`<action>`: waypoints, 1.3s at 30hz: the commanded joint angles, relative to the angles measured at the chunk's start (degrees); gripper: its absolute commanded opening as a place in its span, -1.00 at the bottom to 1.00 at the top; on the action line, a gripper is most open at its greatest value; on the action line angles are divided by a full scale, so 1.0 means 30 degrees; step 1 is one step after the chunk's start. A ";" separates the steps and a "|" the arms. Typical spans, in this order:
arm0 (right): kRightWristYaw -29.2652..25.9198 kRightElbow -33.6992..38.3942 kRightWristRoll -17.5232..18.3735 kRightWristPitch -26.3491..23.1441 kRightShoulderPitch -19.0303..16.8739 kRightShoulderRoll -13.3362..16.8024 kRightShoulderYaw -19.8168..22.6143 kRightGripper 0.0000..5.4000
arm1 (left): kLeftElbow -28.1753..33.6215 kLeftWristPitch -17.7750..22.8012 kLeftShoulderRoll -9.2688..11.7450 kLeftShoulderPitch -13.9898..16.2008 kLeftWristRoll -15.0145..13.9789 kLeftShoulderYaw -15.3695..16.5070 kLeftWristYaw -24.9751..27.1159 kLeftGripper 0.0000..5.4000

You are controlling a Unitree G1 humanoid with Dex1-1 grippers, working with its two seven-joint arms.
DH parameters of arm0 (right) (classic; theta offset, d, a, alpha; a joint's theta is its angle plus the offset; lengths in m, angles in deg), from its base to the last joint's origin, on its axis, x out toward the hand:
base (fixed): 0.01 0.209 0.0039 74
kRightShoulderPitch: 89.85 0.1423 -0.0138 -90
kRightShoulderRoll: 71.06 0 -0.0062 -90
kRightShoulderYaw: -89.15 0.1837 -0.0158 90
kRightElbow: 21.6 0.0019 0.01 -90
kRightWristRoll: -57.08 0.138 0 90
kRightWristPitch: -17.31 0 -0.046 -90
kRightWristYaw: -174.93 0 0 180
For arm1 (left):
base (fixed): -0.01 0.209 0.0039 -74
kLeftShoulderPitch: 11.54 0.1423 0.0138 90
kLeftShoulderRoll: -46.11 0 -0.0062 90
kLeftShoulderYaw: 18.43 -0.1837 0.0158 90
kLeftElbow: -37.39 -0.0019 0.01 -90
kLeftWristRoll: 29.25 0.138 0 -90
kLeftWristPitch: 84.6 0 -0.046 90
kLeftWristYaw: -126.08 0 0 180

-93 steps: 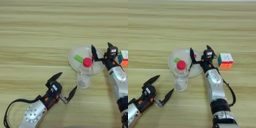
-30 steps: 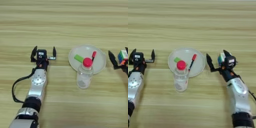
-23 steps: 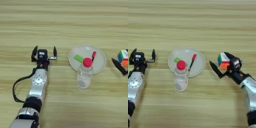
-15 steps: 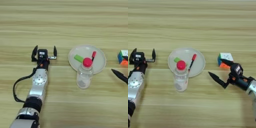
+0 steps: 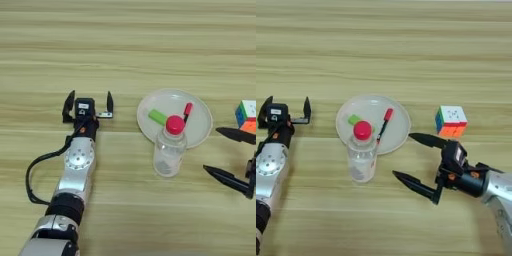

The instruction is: Move the objects on the table

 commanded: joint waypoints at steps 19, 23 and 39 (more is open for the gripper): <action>0.1737 0.0142 -0.1077 -0.0292 0.0982 -0.2108 -0.2581 1.00 | 0.0076 0.0003 -0.0002 -0.0019 0.0194 -0.0046 0.0019 0.99; 0.1918 0.0031 -0.1095 -0.0471 0.1271 -0.2515 -0.2967 1.00 | 0.0065 -0.0015 -0.0007 -0.0007 0.0205 -0.0055 0.0012 0.99; 0.2744 -0.0136 -0.1762 -0.0371 0.1709 -0.3766 -0.4055 1.00 | 0.0106 -0.0028 -0.0051 0.0030 0.0214 -0.0073 -0.0026 0.99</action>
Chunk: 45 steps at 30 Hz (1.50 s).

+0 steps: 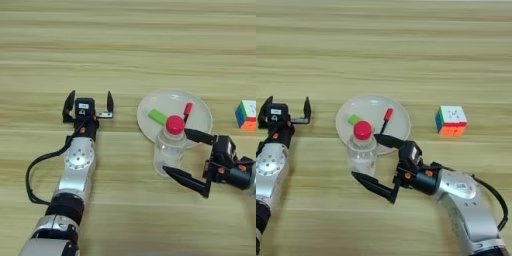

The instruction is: Move the objects on the table

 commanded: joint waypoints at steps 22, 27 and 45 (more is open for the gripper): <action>0.3129 -0.0620 -0.2669 0.0647 0.0501 -0.1664 -0.1401 1.00 | 0.0596 0.0084 -0.0098 0.0278 0.0287 -0.0152 -0.0118 0.99; 0.3697 -0.1049 -0.3252 0.1093 0.0646 -0.1913 -0.1620 1.00 | 0.0618 0.0097 -0.0093 0.0301 0.0312 -0.0160 -0.0136 0.99; 0.5128 -0.0959 -0.4184 0.1696 0.0391 -0.2662 -0.2169 0.59 | 0.0518 0.0067 -0.0108 0.0300 0.0307 -0.0141 -0.0173 1.00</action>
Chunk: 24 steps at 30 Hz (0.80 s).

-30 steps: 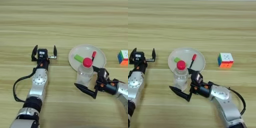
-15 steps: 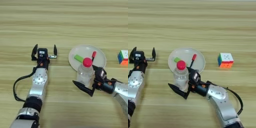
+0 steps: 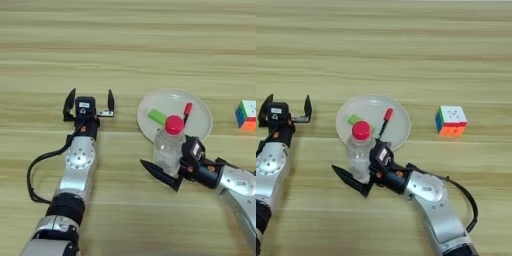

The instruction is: Move the objects on the table

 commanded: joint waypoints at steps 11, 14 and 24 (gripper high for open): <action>0.1643 0.0690 -0.0125 0.0325 0.0364 -0.0209 0.0866 0.22 | 0.0006 0.0062 0.0033 0.0246 0.0329 -0.0065 -0.0072 1.00; 0.2125 0.0988 0.0184 0.0122 0.0626 -0.0130 0.1582 0.22 | -0.0039 0.0039 0.0051 0.0242 0.0352 -0.0068 -0.0083 1.00; 0.3660 0.1989 0.0947 -0.1554 0.1501 0.0392 0.4180 0.20 | 0.0040 0.0060 0.0025 0.0318 0.0461 -0.0057 -0.0109 1.00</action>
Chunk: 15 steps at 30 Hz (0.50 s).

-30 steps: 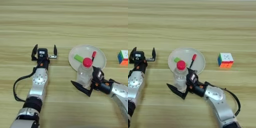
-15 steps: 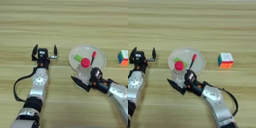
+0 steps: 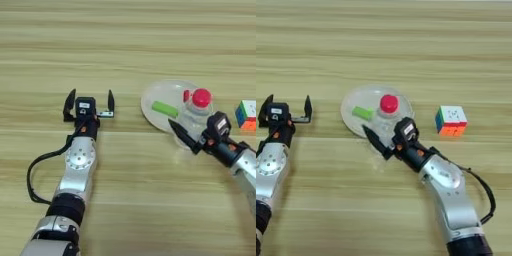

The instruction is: Move the objects on the table

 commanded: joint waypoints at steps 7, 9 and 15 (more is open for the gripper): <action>0.1614 0.1770 0.0799 -0.1327 0.1167 0.1080 0.3044 0.20 | 0.0069 0.0056 -0.0043 0.0257 0.0292 0.0022 -0.0109 1.00; 0.2363 0.1328 0.0665 -0.1535 0.1664 0.1323 0.3888 0.20 | 0.0068 0.0054 -0.0046 0.0257 0.0316 0.0034 -0.0117 1.00; 0.4363 0.0272 0.0136 -0.1813 0.2676 0.1796 0.5531 0.20 | 0.0126 0.0068 -0.0050 0.0295 0.0339 0.0047 -0.0086 1.00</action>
